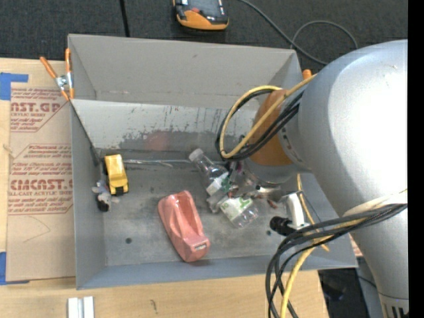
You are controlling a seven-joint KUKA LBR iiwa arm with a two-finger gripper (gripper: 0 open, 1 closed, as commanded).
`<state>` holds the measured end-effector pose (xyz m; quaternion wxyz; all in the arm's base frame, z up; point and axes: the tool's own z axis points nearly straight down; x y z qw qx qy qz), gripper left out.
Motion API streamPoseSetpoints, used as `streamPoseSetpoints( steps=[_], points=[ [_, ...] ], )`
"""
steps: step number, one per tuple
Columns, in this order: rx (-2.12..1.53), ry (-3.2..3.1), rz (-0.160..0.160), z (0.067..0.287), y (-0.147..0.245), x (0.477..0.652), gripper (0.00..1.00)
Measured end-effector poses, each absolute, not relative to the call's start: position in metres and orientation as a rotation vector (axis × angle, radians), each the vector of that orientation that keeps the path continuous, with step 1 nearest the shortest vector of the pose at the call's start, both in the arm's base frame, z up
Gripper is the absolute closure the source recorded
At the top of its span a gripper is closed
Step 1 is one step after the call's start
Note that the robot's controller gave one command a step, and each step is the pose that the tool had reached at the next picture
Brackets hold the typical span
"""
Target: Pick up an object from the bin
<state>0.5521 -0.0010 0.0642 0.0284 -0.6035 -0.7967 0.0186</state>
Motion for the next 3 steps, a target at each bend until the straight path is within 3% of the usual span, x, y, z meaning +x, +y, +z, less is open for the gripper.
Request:
streamPoseSetpoints(
  steps=[1, 3],
  points=[
    [-1.862, -2.459, 0.059, 0.068, -0.001, 0.550, 1.00],
    [-1.896, -2.488, 0.016, 0.116, 0.000, 0.554, 1.00]
  ],
)
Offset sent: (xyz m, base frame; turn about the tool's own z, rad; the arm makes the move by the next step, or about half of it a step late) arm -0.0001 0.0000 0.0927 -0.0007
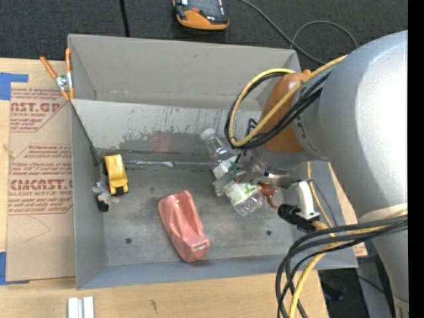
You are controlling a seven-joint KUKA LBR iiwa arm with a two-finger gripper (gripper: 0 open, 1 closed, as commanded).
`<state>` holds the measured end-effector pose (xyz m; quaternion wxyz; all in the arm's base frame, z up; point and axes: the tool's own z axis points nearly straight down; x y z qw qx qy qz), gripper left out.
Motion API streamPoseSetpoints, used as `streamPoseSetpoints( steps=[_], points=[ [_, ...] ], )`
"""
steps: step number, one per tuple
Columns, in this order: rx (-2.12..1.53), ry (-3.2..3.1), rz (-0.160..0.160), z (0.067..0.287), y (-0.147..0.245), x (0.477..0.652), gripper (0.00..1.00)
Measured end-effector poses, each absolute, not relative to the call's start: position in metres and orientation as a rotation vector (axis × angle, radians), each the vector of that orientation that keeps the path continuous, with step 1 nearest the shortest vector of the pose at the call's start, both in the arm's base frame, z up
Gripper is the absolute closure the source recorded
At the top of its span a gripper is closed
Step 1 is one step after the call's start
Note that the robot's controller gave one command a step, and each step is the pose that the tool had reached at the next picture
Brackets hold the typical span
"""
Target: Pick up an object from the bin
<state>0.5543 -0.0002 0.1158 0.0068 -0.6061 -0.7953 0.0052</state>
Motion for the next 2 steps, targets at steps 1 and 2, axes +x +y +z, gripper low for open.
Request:
streamPoseSetpoints(
  steps=[1, 2],
  points=[
    [-1.902, -2.497, 0.005, 0.138, 0.000, 0.557, 1.00],
    [-1.904, -2.501, -0.001, 0.149, 0.000, 0.558, 1.00]
  ],
)
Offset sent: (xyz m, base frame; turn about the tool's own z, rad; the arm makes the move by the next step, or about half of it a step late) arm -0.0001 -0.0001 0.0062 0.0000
